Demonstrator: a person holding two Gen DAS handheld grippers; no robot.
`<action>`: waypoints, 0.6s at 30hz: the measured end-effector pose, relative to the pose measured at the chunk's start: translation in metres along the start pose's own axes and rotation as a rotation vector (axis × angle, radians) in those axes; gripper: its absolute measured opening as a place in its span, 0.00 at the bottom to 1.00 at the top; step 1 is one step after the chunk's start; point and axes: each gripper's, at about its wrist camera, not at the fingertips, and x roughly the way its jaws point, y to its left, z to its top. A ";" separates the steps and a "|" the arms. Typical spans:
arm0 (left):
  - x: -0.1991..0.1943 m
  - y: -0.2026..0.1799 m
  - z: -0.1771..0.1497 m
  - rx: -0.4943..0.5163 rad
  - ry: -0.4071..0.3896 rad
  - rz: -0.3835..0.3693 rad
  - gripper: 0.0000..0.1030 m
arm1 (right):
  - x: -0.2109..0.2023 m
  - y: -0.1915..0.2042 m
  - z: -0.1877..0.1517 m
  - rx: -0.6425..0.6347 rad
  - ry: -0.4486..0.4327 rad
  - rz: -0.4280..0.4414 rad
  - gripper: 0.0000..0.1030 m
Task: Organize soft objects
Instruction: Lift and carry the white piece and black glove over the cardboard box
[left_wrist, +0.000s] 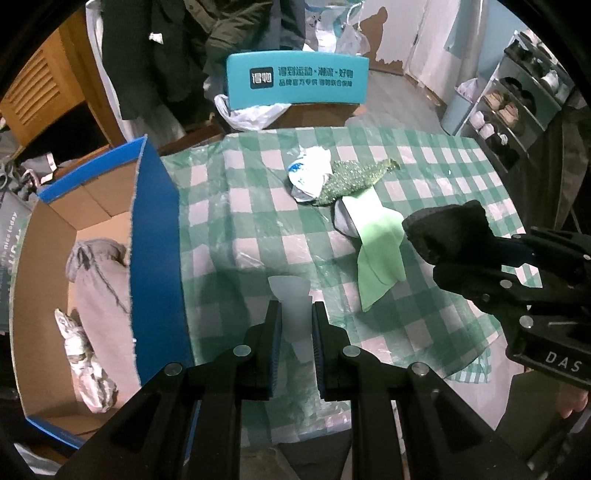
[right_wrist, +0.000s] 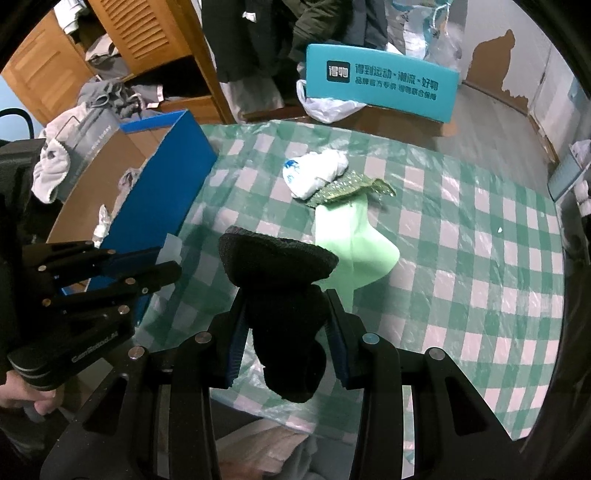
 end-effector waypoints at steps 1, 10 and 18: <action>-0.001 0.001 0.000 -0.002 -0.003 0.000 0.15 | -0.001 0.002 0.001 -0.002 -0.001 0.001 0.37; -0.019 0.021 -0.002 -0.023 -0.041 0.007 0.15 | -0.010 0.027 0.016 -0.036 -0.032 0.017 0.37; -0.036 0.040 -0.006 -0.048 -0.074 0.008 0.15 | -0.017 0.053 0.031 -0.070 -0.067 0.029 0.37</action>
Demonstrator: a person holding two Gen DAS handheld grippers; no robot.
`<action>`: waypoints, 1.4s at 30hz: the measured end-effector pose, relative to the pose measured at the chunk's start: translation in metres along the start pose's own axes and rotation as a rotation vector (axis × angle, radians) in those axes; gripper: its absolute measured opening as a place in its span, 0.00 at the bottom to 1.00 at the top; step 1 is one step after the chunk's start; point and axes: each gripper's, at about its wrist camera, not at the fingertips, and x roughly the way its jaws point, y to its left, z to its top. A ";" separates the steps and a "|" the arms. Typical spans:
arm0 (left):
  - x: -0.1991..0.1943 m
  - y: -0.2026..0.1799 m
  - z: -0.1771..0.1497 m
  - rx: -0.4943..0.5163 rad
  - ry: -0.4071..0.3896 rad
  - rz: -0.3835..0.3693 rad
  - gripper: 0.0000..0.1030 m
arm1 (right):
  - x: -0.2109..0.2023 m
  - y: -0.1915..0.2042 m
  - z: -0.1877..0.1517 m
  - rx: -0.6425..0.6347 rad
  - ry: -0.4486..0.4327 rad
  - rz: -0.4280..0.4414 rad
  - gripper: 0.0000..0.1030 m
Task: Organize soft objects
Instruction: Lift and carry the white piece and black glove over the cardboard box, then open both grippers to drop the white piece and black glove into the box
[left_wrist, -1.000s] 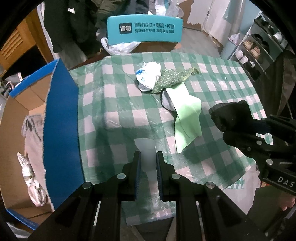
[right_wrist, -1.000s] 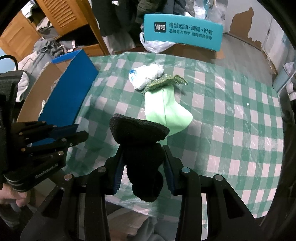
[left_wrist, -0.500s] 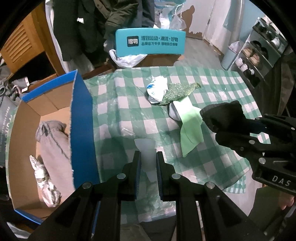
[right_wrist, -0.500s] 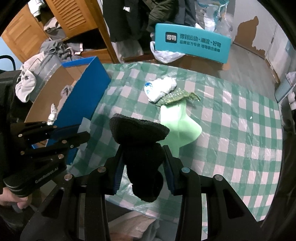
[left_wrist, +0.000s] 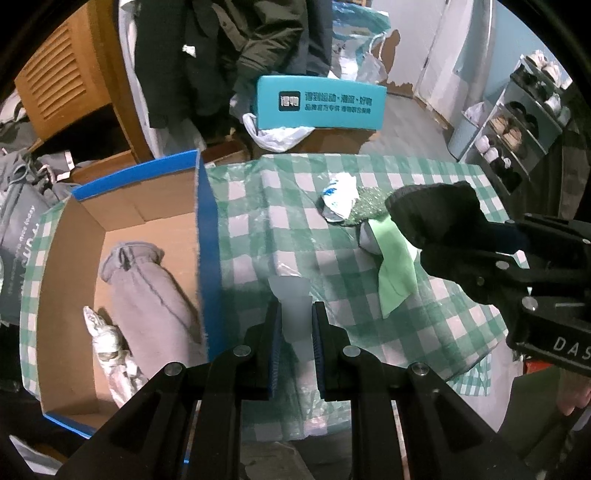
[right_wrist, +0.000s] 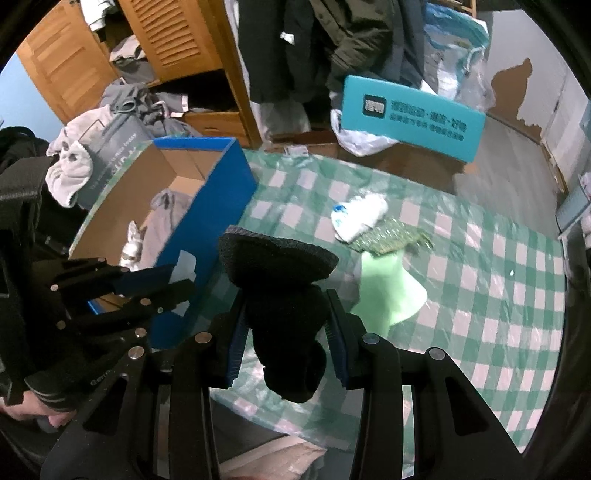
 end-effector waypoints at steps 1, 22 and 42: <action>-0.002 0.002 0.000 -0.004 -0.004 0.000 0.15 | 0.000 0.003 0.002 -0.003 -0.003 0.000 0.37; -0.036 0.084 -0.015 -0.107 -0.072 0.051 0.15 | 0.013 0.082 0.047 -0.108 -0.012 0.046 0.37; -0.021 0.159 -0.033 -0.228 -0.028 0.112 0.16 | 0.070 0.156 0.070 -0.195 0.104 0.086 0.37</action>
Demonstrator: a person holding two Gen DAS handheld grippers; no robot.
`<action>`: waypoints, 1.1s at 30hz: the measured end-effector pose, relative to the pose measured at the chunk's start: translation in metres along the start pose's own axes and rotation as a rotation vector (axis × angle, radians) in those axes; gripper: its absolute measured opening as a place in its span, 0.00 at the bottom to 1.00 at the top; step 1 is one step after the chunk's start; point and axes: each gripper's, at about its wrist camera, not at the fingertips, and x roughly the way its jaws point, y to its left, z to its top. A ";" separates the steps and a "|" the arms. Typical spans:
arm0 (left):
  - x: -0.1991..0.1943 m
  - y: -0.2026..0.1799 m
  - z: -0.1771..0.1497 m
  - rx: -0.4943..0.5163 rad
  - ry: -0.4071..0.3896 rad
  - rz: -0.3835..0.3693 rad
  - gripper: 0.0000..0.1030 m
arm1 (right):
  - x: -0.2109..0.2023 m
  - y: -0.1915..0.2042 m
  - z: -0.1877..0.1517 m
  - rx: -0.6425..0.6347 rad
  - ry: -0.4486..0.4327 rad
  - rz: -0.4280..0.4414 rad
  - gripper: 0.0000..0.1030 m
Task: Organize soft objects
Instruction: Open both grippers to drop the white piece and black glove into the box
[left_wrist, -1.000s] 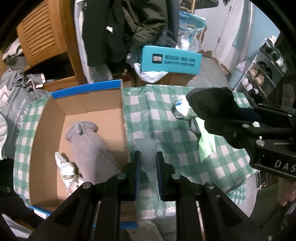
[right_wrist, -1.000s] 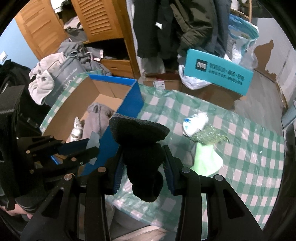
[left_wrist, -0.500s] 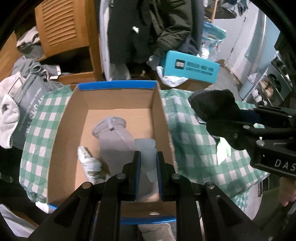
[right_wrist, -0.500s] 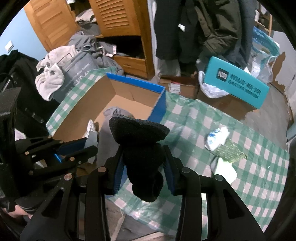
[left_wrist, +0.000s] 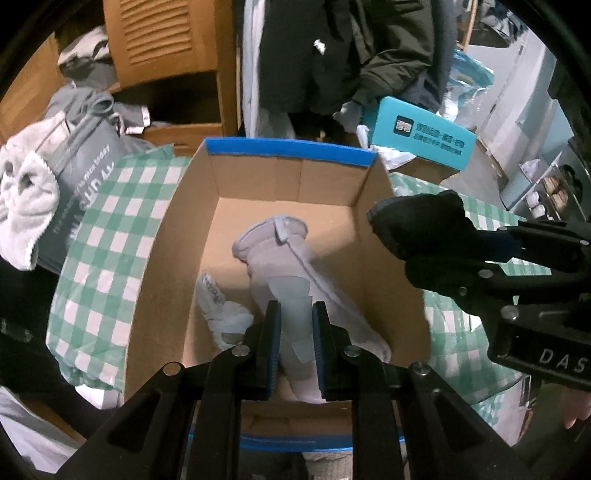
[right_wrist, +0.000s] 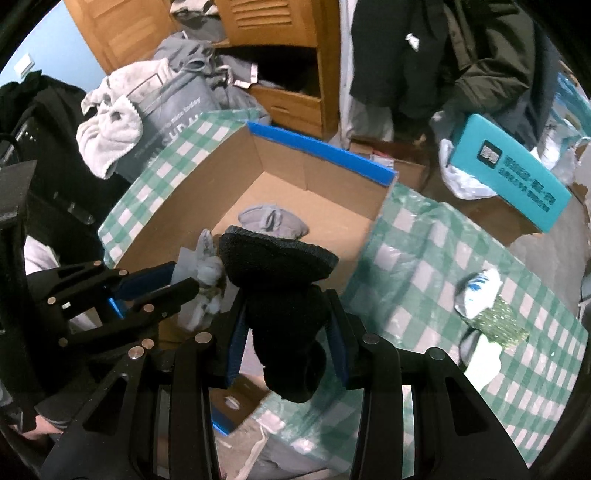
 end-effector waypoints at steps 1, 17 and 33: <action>0.002 0.003 -0.001 -0.004 0.005 0.005 0.16 | 0.003 0.002 0.002 0.000 0.006 0.002 0.37; 0.014 0.020 -0.002 -0.019 0.018 0.073 0.38 | 0.029 0.008 0.011 0.004 0.045 -0.013 0.51; 0.001 0.001 0.002 -0.001 -0.020 0.049 0.57 | 0.006 -0.020 -0.009 0.053 0.024 -0.036 0.54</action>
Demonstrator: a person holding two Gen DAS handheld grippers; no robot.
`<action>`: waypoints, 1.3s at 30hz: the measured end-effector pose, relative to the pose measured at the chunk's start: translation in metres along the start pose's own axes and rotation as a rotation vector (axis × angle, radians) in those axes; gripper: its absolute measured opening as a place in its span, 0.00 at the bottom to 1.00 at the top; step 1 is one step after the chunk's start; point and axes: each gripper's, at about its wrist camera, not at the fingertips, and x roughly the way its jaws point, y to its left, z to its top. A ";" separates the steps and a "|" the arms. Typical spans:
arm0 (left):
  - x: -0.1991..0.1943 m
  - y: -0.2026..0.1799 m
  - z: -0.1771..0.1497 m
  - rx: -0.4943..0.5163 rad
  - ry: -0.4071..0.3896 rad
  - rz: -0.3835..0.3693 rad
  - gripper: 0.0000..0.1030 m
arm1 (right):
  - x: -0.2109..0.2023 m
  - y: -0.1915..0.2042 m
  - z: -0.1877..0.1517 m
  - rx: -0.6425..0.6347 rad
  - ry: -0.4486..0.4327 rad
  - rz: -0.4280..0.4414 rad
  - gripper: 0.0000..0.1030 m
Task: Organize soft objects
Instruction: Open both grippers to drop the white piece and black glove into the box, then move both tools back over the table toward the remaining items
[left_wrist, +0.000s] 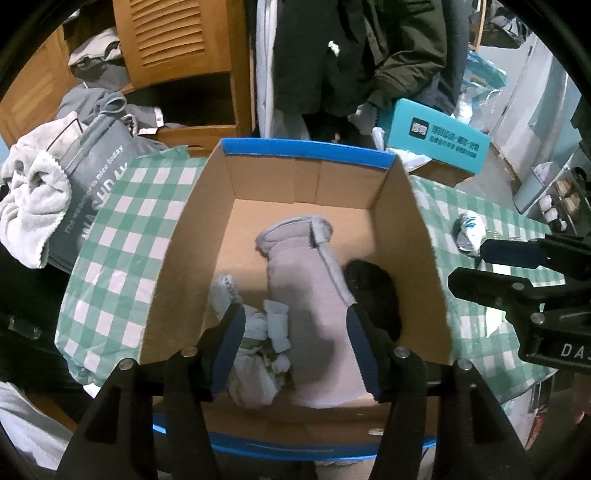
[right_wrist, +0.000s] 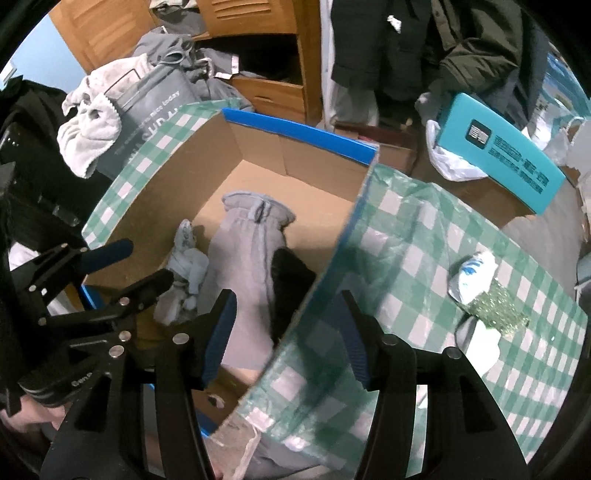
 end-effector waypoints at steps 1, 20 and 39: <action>-0.001 -0.002 0.000 0.003 -0.001 -0.003 0.57 | -0.002 -0.003 -0.001 0.004 -0.004 -0.001 0.54; -0.004 -0.060 -0.001 0.080 0.007 -0.045 0.68 | -0.028 -0.072 -0.047 0.113 -0.030 -0.041 0.54; 0.007 -0.115 -0.001 0.165 0.052 -0.067 0.73 | -0.043 -0.157 -0.090 0.281 -0.041 -0.108 0.54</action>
